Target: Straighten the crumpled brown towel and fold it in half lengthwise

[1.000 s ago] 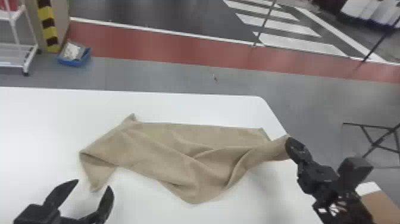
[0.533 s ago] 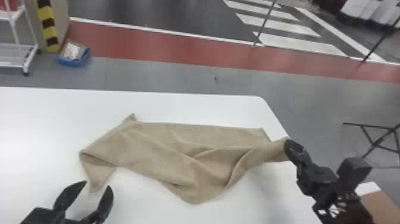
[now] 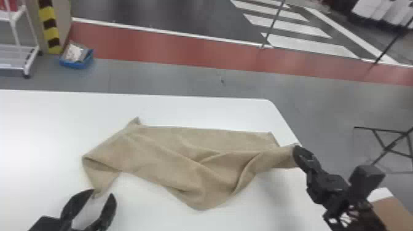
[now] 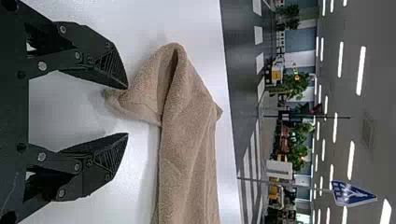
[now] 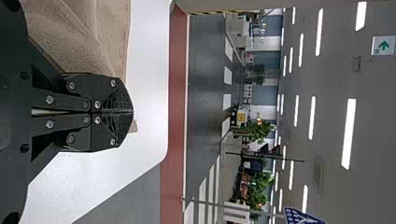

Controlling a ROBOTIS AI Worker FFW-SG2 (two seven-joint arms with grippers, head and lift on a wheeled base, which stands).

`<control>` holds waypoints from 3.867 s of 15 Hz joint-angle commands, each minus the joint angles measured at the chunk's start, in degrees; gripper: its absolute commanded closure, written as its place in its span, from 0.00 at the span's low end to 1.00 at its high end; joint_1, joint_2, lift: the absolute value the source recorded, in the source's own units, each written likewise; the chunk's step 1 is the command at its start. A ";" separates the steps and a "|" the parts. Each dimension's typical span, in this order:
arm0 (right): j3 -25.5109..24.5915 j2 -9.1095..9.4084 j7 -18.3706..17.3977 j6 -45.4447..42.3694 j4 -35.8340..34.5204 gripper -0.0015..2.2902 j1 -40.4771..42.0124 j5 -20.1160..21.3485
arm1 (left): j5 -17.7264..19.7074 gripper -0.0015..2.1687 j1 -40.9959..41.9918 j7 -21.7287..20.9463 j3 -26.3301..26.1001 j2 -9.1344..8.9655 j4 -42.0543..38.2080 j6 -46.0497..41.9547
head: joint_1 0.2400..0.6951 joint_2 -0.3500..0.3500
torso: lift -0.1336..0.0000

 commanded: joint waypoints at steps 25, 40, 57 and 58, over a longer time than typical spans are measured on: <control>-1.70 -3.43 3.69 10.02 5.05 0.03 -2.37 5.95 | -1.53 0.64 6.13 4.23 5.52 0.64 -11.75 -4.33 | 1.00 0.00 | 0.07; 0.94 -6.51 9.40 19.51 5.93 0.43 -5.98 6.39 | -3.46 0.64 6.39 4.40 4.55 0.20 -12.01 -4.16 | 1.00 0.00 | 0.07; -15.58 -10.81 16.52 16.87 1.27 0.71 -13.62 -11.62 | -1.61 0.64 7.97 7.21 20.37 1.26 -29.24 12.37 | 1.00 0.00 | 0.07; -15.58 -11.52 16.43 18.81 1.63 0.71 -14.41 -11.89 | -1.00 0.64 7.62 7.21 20.72 1.26 -29.15 12.72 | 1.00 0.00 | 0.07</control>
